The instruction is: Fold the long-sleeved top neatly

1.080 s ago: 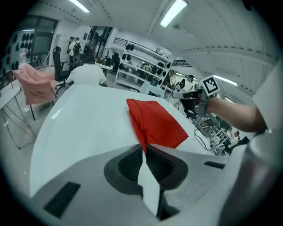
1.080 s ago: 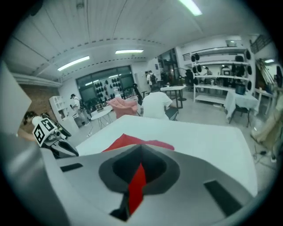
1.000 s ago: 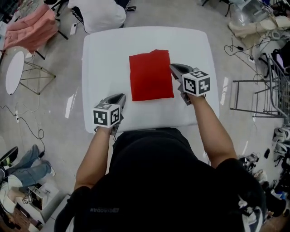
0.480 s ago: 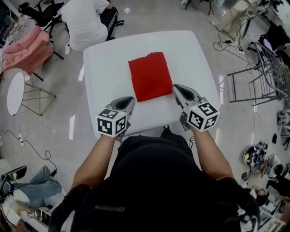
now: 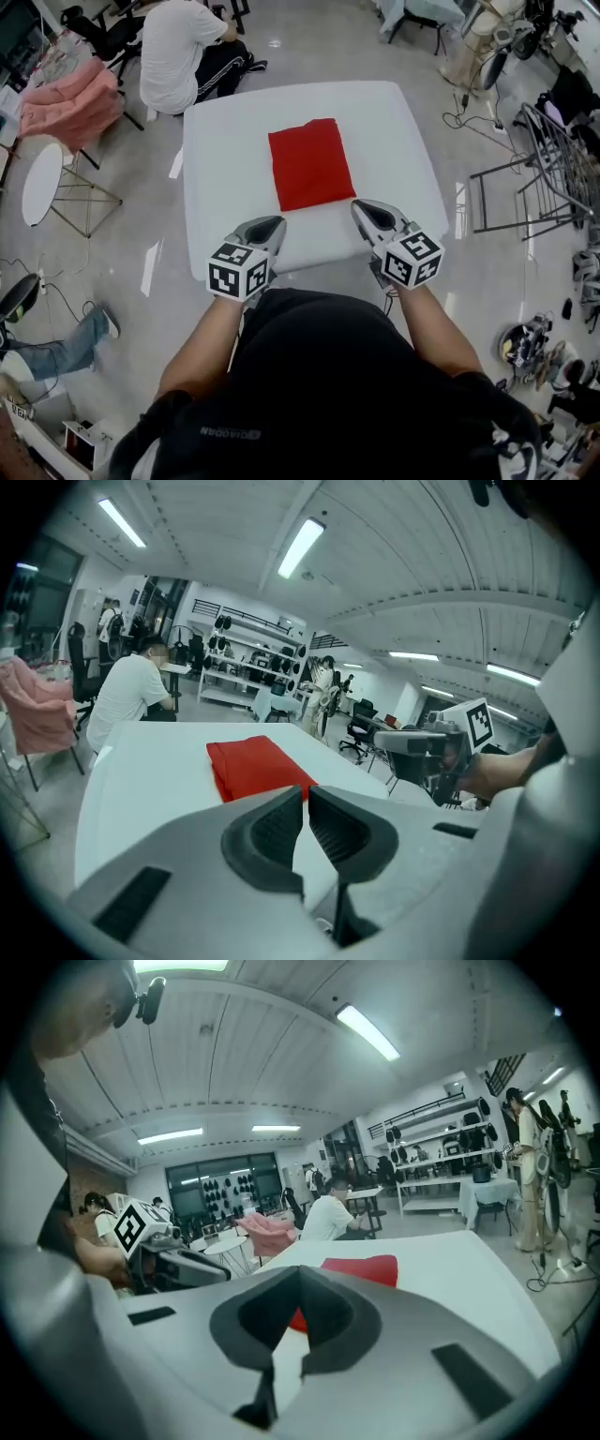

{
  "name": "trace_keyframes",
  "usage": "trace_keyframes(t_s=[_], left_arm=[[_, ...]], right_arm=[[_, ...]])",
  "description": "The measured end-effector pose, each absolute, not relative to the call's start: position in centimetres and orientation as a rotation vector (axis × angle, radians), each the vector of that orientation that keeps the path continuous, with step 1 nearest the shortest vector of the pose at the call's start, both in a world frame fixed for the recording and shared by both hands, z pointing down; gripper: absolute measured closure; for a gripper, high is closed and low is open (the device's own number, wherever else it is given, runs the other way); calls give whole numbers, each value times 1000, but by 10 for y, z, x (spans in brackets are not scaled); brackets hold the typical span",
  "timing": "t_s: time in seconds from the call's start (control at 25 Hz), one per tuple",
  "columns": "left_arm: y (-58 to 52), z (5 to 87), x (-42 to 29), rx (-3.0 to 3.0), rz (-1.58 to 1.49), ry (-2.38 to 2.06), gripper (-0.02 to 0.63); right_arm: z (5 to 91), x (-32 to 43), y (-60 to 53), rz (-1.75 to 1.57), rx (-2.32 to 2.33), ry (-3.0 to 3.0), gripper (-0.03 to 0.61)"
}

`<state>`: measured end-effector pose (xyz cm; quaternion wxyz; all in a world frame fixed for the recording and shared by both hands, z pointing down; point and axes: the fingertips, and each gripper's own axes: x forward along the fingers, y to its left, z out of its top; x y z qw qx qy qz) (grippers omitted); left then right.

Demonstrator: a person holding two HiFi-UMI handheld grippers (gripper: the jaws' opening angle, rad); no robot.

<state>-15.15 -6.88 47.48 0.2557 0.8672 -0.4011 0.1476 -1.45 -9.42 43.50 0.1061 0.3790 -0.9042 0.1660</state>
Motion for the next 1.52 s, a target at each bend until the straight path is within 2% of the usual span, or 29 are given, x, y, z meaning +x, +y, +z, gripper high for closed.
trace_keyframes(t_s=[0.32, 0.6, 0.96, 1.52], left_arm=[[-25, 477, -104, 2273, 378, -1211, 591], [6, 469, -66, 2252, 363, -1288, 591], [52, 483, -47, 2203, 411, -1303, 591], [57, 468, -35, 2236, 398, -1307, 591]], right_arm=[[423, 18, -39, 408, 947, -2696, 575], [433, 69, -15, 508, 949, -2721, 575], [434, 94, 3, 520, 980, -2758, 575], [443, 104, 17, 572, 1002, -2746, 575]])
